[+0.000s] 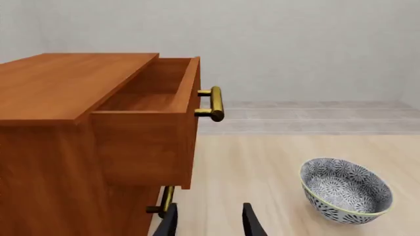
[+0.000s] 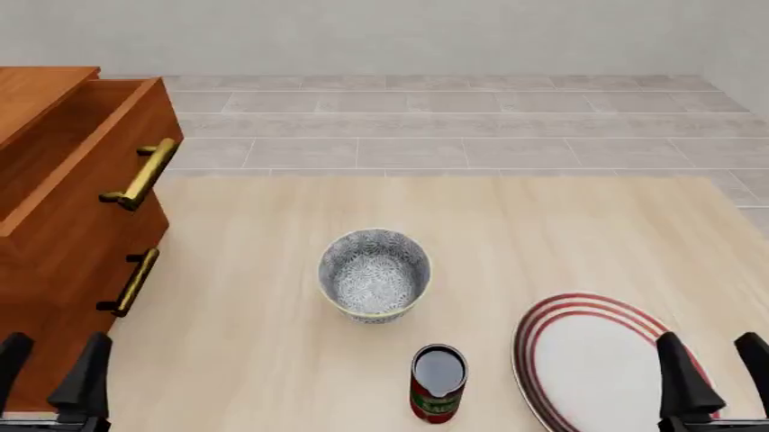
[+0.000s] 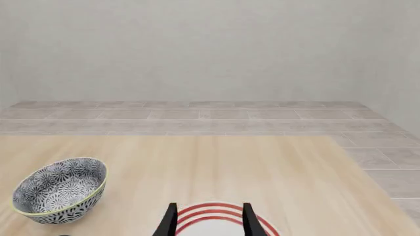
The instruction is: Put the bowl on top of the cabinet.
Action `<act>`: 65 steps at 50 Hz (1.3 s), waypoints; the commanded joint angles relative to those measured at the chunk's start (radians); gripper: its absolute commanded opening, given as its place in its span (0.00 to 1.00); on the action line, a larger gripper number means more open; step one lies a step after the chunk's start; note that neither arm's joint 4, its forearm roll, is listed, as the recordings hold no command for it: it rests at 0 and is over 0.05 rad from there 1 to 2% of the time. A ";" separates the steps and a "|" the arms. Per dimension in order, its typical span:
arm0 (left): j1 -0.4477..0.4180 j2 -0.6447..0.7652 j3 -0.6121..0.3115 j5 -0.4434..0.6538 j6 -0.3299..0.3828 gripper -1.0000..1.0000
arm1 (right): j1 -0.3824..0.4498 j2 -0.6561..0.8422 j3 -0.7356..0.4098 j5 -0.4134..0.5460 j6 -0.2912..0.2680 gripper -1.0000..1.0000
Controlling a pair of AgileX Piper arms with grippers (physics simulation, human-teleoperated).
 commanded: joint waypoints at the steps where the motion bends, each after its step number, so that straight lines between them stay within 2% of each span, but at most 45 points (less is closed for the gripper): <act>1: 0.001 0.000 -0.007 0.008 0.012 1.00 | 0.000 0.004 -0.003 -0.001 0.000 1.00; 17: -0.100 0.040 -0.067 0.026 0.021 1.00 | 0.000 0.004 -0.003 -0.001 0.000 1.00; 28: -0.201 0.253 -0.116 -0.093 0.024 1.00 | 0.000 0.004 -0.003 -0.001 0.000 1.00; 30: -0.196 0.300 -0.127 -0.123 0.030 1.00 | 0.000 0.004 -0.003 -0.001 0.000 1.00; 34: -0.215 0.333 -0.141 -0.138 0.043 1.00 | 0.000 0.004 -0.003 -0.001 0.000 1.00; 36: -0.235 0.366 -0.157 -0.138 0.024 1.00 | 0.000 0.004 -0.003 -0.001 0.000 1.00; 37: -0.240 0.358 -0.156 -0.141 0.063 1.00 | 0.000 0.004 -0.003 -0.001 0.000 1.00; 39: -0.255 0.391 -0.165 -0.147 0.038 1.00 | 0.000 0.004 -0.003 -0.001 0.000 1.00; 40: -0.254 0.422 -0.165 -0.167 0.074 1.00 | 0.000 0.004 -0.003 -0.001 0.000 1.00; 42: -0.259 0.410 -0.167 -0.168 0.069 1.00 | 0.000 0.004 -0.003 -0.001 0.000 1.00; 44: -0.274 0.458 -0.181 -0.175 0.038 1.00 | 0.000 0.004 -0.003 -0.001 0.000 1.00; 45: -0.271 0.448 -0.180 -0.176 0.053 1.00 | 0.000 0.004 -0.003 -0.001 0.000 1.00; 50: -0.306 0.580 -0.210 -0.224 0.021 1.00 | 0.000 0.004 -0.003 -0.001 0.000 1.00; 65: -0.365 0.852 -0.327 -0.290 0.011 1.00 | 0.000 0.004 -0.003 -0.001 0.000 1.00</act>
